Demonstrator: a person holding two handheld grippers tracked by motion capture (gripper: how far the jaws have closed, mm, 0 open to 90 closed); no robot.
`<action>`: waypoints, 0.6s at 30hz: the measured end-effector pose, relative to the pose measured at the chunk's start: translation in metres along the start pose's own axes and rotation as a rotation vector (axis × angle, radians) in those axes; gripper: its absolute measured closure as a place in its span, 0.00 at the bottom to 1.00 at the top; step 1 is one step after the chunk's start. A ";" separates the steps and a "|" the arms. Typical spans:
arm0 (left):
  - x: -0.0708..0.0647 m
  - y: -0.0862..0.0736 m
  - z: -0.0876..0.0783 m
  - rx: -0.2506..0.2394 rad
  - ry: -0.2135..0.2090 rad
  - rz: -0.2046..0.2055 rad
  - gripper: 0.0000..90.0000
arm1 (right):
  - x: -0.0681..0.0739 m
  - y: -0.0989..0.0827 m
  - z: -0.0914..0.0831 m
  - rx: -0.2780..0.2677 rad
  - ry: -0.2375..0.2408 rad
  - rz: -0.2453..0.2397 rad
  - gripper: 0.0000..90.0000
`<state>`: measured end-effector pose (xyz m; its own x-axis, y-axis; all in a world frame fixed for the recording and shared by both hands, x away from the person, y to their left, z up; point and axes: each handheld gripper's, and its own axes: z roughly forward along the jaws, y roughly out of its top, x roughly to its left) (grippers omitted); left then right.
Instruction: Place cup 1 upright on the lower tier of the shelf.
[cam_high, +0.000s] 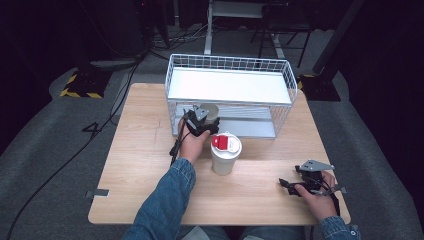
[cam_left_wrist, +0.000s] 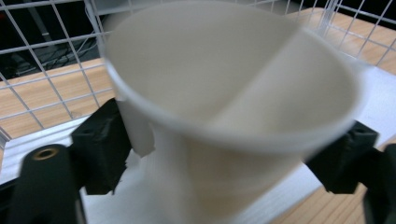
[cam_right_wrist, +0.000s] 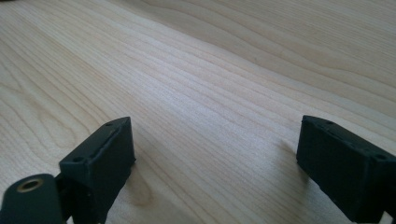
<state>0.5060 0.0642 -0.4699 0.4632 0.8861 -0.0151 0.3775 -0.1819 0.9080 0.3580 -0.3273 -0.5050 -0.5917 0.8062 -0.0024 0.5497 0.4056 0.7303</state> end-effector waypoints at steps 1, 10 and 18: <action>0.001 0.000 -0.001 0.003 -0.002 0.002 0.17 | 0.000 0.000 0.000 0.000 0.000 0.000 0.13; 0.001 0.000 -0.005 -0.003 -0.029 0.008 0.15 | 0.000 0.000 0.000 -0.001 0.000 0.000 0.13; -0.003 0.006 -0.014 -0.029 -0.052 0.025 0.15 | 0.000 0.000 0.000 -0.001 -0.001 -0.002 0.13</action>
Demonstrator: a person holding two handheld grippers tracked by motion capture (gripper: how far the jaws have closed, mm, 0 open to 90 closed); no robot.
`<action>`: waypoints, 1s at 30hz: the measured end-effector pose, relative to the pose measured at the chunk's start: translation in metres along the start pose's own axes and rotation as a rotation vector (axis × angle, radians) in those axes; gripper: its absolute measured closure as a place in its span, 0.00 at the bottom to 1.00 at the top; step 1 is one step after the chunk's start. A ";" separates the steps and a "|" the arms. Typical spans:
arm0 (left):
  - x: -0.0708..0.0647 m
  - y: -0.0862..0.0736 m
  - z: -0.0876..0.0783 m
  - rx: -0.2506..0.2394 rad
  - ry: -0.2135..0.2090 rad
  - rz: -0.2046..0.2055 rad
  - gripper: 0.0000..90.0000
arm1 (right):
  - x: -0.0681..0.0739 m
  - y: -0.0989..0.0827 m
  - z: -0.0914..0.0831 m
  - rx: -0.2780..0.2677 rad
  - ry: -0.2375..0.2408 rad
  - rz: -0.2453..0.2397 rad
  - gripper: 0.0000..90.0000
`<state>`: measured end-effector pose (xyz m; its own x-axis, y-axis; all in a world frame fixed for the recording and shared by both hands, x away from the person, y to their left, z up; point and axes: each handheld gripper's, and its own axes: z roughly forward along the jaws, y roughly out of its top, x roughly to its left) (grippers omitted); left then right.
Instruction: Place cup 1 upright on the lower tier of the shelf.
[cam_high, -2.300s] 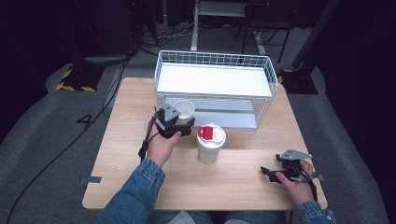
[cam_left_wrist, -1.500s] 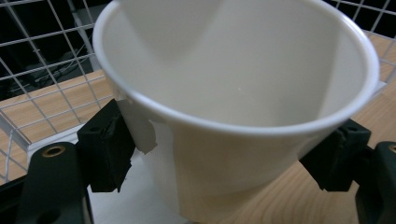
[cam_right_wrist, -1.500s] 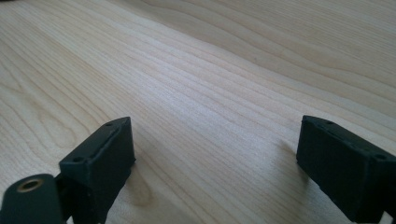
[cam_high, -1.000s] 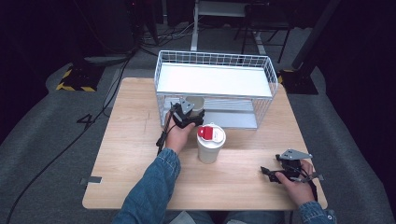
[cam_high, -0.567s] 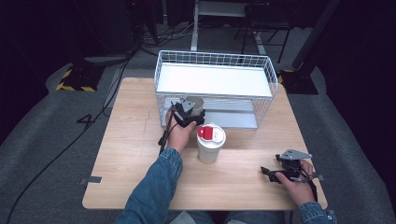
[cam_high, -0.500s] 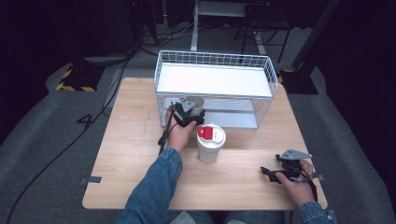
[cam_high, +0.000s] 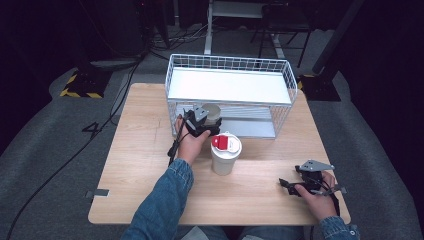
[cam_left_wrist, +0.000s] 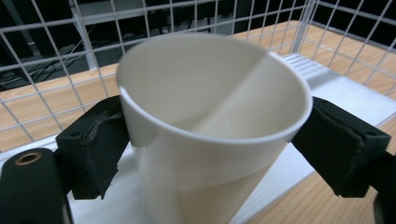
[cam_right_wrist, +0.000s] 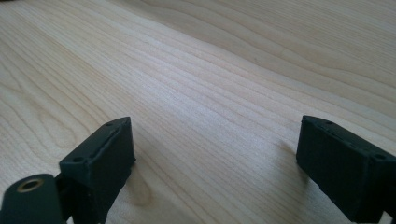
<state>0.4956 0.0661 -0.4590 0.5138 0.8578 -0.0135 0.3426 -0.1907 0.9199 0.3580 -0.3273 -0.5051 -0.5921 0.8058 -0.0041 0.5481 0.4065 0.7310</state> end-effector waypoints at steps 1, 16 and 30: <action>0.001 -0.001 -0.001 0.012 0.007 0.006 0.15 | 0.000 0.000 0.000 0.000 0.000 0.000 0.13; 0.010 -0.002 -0.020 0.012 0.020 0.006 0.09 | 0.000 0.000 0.000 0.000 0.004 -0.004 0.13; 0.012 0.002 -0.071 -0.002 0.011 0.063 0.08 | 0.000 0.000 0.000 0.000 0.003 -0.004 0.13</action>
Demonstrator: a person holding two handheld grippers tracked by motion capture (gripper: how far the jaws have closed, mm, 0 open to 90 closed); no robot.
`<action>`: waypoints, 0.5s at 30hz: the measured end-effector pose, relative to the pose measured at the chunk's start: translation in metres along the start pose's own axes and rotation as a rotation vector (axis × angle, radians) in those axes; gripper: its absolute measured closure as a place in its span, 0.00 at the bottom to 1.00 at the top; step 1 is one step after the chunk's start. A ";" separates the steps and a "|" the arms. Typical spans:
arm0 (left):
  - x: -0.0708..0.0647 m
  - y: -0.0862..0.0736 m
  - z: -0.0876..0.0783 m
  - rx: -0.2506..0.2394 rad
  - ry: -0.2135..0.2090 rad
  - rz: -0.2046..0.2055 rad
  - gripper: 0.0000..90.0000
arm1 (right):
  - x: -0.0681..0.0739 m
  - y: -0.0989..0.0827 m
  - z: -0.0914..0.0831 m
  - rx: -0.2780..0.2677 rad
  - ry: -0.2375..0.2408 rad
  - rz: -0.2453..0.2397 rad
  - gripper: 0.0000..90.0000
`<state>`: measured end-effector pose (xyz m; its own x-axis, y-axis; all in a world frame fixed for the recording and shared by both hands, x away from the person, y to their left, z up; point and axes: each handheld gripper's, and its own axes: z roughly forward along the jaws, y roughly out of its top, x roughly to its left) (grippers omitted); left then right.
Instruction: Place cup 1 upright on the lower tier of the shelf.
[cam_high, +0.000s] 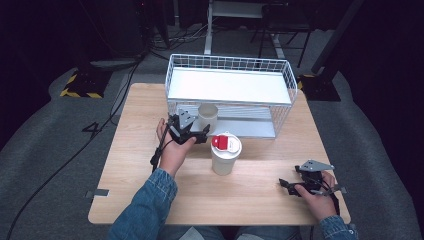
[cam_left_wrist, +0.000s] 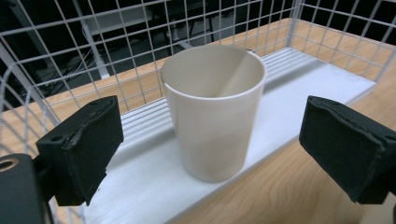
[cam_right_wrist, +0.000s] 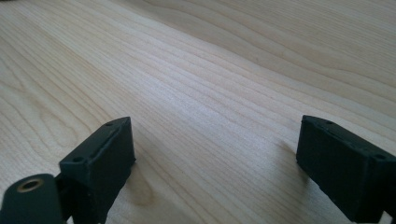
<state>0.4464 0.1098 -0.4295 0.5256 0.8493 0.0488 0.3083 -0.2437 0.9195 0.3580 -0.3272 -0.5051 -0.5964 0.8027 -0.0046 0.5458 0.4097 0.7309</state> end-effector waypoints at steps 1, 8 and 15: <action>0.000 0.001 -0.008 0.001 -0.003 0.000 0.08 | 0.000 0.000 0.000 0.000 0.000 0.000 0.13; 0.000 0.001 -0.033 0.050 0.007 0.030 0.17 | 0.000 0.000 0.000 0.000 0.000 0.000 0.13; -0.003 -0.003 -0.066 0.069 0.018 0.059 0.17 | 0.000 0.000 0.000 0.000 0.000 0.000 0.13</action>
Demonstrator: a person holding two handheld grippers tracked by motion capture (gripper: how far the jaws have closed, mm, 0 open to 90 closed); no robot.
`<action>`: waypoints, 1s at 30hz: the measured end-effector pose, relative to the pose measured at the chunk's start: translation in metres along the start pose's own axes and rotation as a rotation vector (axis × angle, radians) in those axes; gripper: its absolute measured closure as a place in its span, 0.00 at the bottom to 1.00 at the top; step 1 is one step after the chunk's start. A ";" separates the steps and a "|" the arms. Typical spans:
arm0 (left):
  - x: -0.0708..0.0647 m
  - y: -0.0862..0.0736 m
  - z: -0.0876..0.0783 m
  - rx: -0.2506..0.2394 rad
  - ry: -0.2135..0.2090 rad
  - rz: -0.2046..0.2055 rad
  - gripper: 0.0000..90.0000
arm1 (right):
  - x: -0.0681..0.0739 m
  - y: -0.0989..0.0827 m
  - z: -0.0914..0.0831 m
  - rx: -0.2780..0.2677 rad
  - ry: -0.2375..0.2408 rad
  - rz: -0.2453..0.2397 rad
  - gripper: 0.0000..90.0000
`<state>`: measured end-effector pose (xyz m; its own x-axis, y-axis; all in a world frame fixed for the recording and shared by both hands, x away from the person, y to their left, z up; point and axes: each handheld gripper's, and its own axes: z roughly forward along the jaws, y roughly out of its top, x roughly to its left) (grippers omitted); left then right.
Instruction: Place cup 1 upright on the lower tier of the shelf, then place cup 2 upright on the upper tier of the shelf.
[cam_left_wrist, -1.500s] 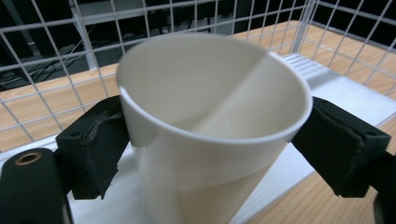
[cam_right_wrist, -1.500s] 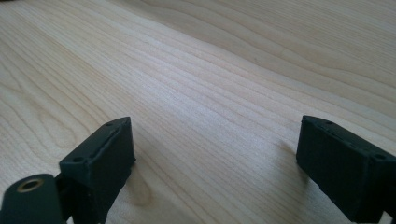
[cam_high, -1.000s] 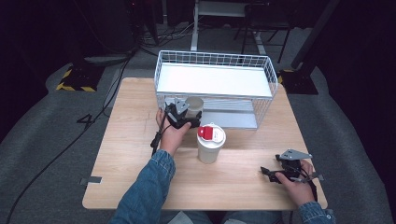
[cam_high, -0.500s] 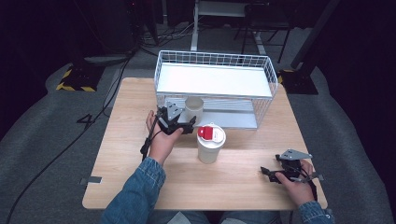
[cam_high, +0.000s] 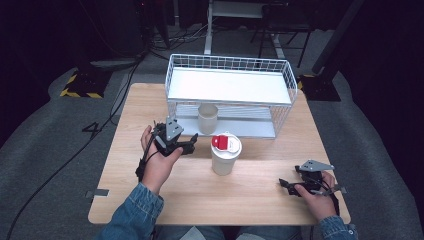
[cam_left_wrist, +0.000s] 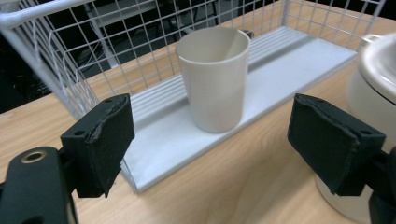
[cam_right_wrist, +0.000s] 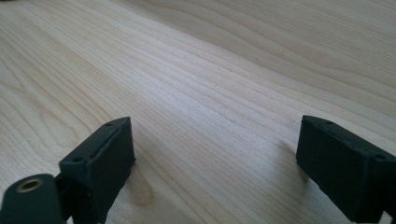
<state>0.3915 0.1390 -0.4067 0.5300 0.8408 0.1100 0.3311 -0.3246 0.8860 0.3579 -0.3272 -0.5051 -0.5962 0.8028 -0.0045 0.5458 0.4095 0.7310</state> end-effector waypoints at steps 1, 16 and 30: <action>-0.001 -0.002 -0.004 0.001 0.000 0.004 0.17 | 0.000 0.000 0.000 0.000 0.000 0.000 0.13; -0.003 -0.038 -0.046 0.078 -0.046 0.008 0.17 | 0.000 0.000 0.000 0.000 0.000 -0.003 0.13; 0.004 -0.077 -0.057 0.208 -0.093 -0.025 0.18 | 0.005 0.000 -0.001 0.002 -0.014 0.016 0.13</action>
<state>0.3235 0.1918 -0.4484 0.5862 0.8092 0.0387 0.4939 -0.3949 0.7747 0.3545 -0.3240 -0.5048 -0.5788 0.8155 -0.0022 0.5566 0.3970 0.7298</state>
